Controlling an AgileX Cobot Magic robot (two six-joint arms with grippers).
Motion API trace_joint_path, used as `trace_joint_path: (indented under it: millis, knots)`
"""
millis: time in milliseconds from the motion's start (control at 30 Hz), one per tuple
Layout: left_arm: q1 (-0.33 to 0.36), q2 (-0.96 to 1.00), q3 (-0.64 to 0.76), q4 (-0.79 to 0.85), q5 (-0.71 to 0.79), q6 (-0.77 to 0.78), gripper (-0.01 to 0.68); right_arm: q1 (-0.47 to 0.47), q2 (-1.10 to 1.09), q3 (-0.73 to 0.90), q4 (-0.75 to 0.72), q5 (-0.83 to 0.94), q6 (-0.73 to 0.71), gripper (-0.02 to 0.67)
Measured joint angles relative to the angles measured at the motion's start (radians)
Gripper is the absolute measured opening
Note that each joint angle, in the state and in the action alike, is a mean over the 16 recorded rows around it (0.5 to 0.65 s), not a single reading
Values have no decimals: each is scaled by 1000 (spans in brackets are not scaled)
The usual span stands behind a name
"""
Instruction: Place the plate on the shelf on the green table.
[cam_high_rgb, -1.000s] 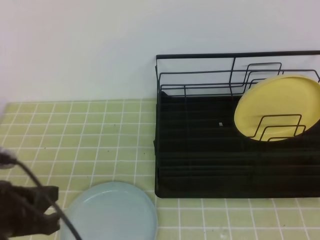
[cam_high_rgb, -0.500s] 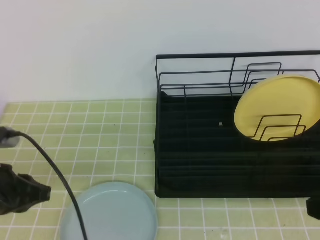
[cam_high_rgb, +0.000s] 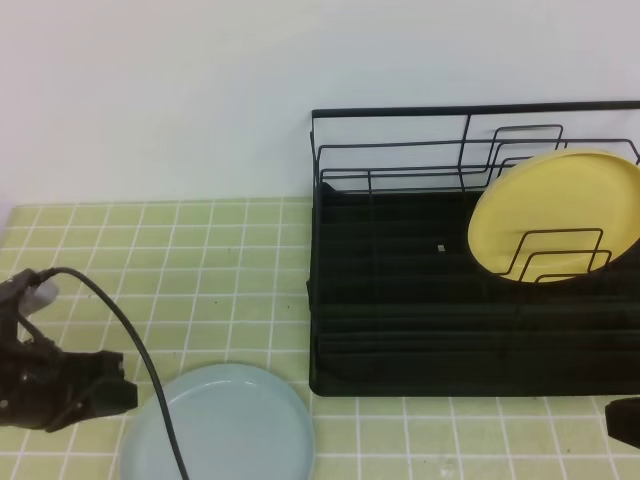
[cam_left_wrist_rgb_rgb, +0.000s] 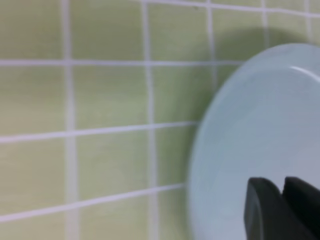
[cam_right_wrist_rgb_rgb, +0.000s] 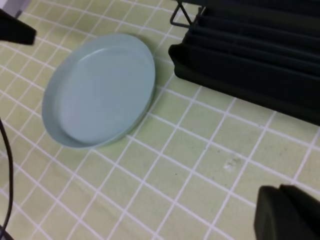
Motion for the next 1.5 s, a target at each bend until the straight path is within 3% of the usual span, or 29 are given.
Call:
trace_joint_path:
  millis: [500,1067,1500]
  knots:
    - [0,83,-15,-165,20,71,5,0,0,0,26,33,-28,-4]
    - [0,115,-43,-10,-54,30,214,0,0,0,25,40,-37,-4]
    - [-2,330,-220,125,94,-8,232,0,0,2,22,48,-37,-4]
